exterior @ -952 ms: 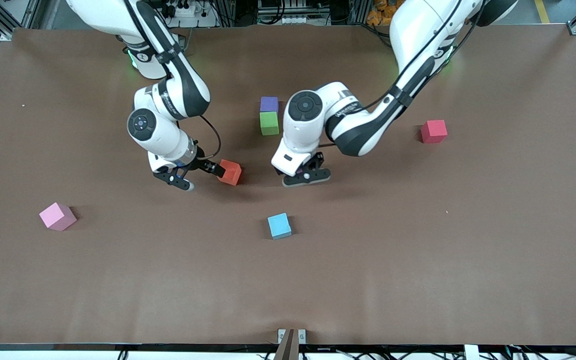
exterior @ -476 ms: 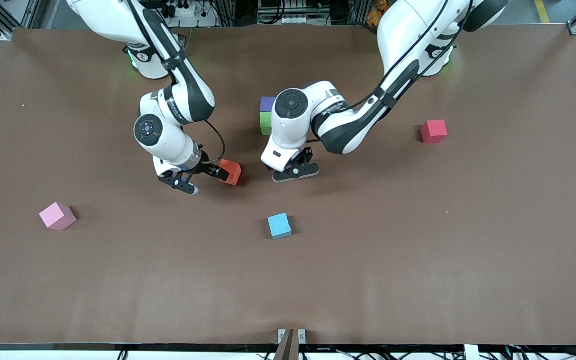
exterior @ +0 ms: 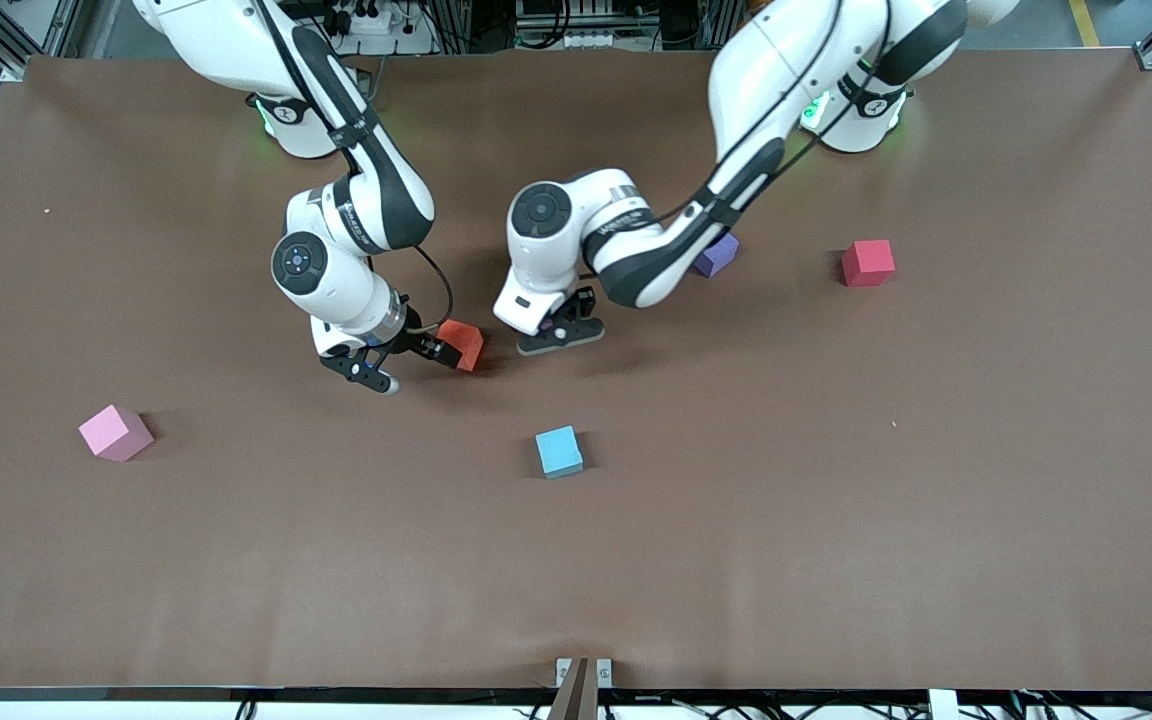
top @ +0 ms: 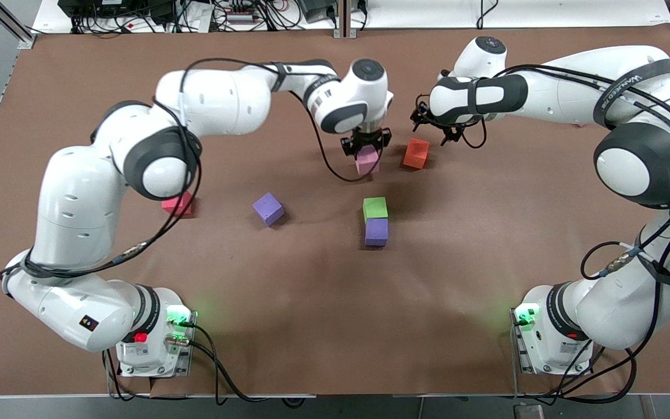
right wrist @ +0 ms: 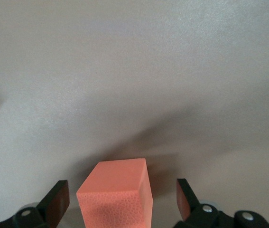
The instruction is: Arrange blocks into number 1
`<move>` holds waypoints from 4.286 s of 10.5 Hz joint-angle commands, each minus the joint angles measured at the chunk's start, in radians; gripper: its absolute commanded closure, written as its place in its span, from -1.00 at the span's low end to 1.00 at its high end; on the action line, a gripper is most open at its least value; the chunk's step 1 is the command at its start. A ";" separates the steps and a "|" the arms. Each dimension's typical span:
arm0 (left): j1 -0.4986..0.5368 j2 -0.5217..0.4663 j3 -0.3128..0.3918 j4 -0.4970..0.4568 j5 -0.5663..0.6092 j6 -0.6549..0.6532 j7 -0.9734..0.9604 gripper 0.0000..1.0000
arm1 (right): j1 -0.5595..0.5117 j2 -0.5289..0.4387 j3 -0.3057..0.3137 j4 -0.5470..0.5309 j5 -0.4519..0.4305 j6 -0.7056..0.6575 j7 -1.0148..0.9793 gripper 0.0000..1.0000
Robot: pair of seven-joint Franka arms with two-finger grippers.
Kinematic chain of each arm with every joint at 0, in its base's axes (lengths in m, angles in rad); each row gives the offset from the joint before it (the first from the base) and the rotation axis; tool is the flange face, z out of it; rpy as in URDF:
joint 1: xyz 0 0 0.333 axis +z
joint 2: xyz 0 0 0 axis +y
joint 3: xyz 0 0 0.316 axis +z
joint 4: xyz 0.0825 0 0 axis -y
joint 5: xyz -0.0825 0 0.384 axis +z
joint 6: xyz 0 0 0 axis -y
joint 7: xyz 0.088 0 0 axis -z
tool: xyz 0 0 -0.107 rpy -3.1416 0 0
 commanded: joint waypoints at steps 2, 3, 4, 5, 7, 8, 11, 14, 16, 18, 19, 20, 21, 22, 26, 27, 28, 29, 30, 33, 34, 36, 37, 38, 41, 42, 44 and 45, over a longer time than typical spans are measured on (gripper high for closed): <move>-0.054 0.016 0.028 0.024 -0.018 0.002 -0.018 1.00 | -0.026 -0.049 0.000 -0.049 0.024 -0.010 -0.077 -1.00; -0.058 0.016 0.028 0.022 -0.014 0.002 -0.016 1.00 | -0.032 -0.063 0.000 -0.063 0.024 -0.014 -0.094 -1.00; -0.070 0.016 0.028 0.018 -0.015 0.002 -0.015 1.00 | -0.038 -0.075 -0.001 -0.072 0.024 -0.030 -0.104 -1.00; -0.077 0.016 0.028 0.007 -0.015 0.002 -0.013 1.00 | -0.041 -0.083 -0.001 -0.074 0.024 -0.040 -0.111 -1.00; -0.090 0.016 0.028 -0.005 -0.015 0.000 -0.013 1.00 | -0.044 -0.101 -0.001 -0.074 0.023 -0.070 -0.111 -1.00; -0.091 0.013 0.026 -0.019 -0.015 0.000 -0.013 1.00 | -0.044 -0.103 -0.003 -0.074 0.023 -0.073 -0.111 -1.00; -0.096 0.003 0.025 -0.054 -0.011 -0.001 -0.001 1.00 | -0.044 -0.101 -0.003 -0.072 0.023 -0.071 -0.111 -1.00; -0.102 0.001 0.014 -0.059 -0.011 -0.005 -0.004 1.00 | -0.039 -0.100 -0.003 -0.072 0.023 -0.071 -0.111 -1.00; -0.111 -0.005 0.014 -0.074 -0.011 -0.006 -0.001 1.00 | -0.030 -0.098 -0.003 -0.071 0.023 -0.062 -0.109 -1.00; -0.110 -0.017 0.014 -0.080 -0.014 -0.011 -0.002 0.06 | -0.024 -0.097 -0.001 -0.068 0.024 -0.059 -0.108 -1.00; -0.119 -0.022 0.015 -0.079 -0.006 -0.023 -0.010 -0.99 | -0.020 -0.097 -0.001 -0.066 0.024 -0.059 -0.108 -1.00; -0.122 -0.029 0.015 -0.079 -0.003 -0.024 -0.015 -1.00 | -0.018 -0.095 -0.001 -0.065 0.024 -0.057 -0.108 -1.00; -0.122 -0.040 0.017 -0.077 -0.003 -0.026 -0.015 -1.00 | -0.013 -0.092 -0.001 -0.063 0.024 -0.056 -0.106 -1.00; -0.120 -0.062 0.017 -0.076 -0.003 -0.041 -0.015 -1.00 | 0.000 -0.084 -0.001 -0.051 0.026 -0.053 -0.094 -1.00; -0.087 -0.146 0.029 -0.073 -0.006 -0.087 -0.015 -1.00 | 0.022 -0.011 -0.001 0.020 0.046 -0.050 -0.088 -1.00; -0.046 -0.154 0.029 -0.074 -0.003 -0.087 -0.015 -1.00 | 0.028 0.004 -0.001 0.027 0.046 -0.044 -0.089 -1.00; -0.007 -0.160 0.031 -0.083 0.000 -0.090 -0.009 -1.00 | 0.040 0.024 -0.001 0.040 0.046 -0.033 -0.089 -1.00; 0.036 -0.161 0.031 -0.086 0.003 -0.124 0.008 -1.00 | 0.053 0.044 -0.001 0.049 0.044 -0.021 -0.089 -1.00; 0.095 -0.178 0.029 -0.089 0.003 -0.135 0.052 -1.00 | 0.068 0.061 -0.003 0.057 0.044 -0.015 -0.091 -1.00; 0.237 -0.281 0.015 -0.213 -0.005 -0.129 0.116 -1.00 | 0.092 0.090 -0.003 0.066 0.027 -0.008 -0.101 -1.00; 0.278 -0.302 0.014 -0.244 -0.005 -0.127 0.155 -1.00 | 0.093 0.092 -0.003 0.064 0.026 0.001 -0.103 -1.00; 0.332 -0.312 0.011 -0.257 -0.009 -0.121 0.182 -1.00 | 0.105 0.094 -0.003 0.055 0.020 0.007 -0.106 -1.00; 0.343 -0.312 0.011 -0.258 -0.011 -0.114 0.191 -1.00 | 0.106 0.094 -0.003 0.049 0.020 0.016 -0.106 -0.87; 0.346 -0.319 0.011 -0.278 -0.017 -0.121 0.195 -1.00 | 0.108 0.094 -0.003 0.044 0.018 0.021 -0.106 -0.51; 0.375 -0.449 -0.001 -0.494 -0.060 -0.109 0.186 -1.00 | 0.109 0.092 -0.003 0.046 0.020 0.021 -0.103 -0.08; 0.380 -0.511 -0.003 -0.583 -0.081 -0.068 0.188 -1.00 | 0.111 0.088 -0.003 0.046 0.020 0.025 -0.092 -0.08; 0.386 -0.607 -0.004 -0.736 -0.135 0.046 0.177 -1.00 | 0.115 0.060 -0.004 0.050 0.020 0.031 -0.092 -0.09; 0.386 -0.641 -0.004 -0.782 -0.179 0.052 0.177 -1.00 | 0.141 0.049 -0.013 0.055 0.017 0.031 -0.097 -0.11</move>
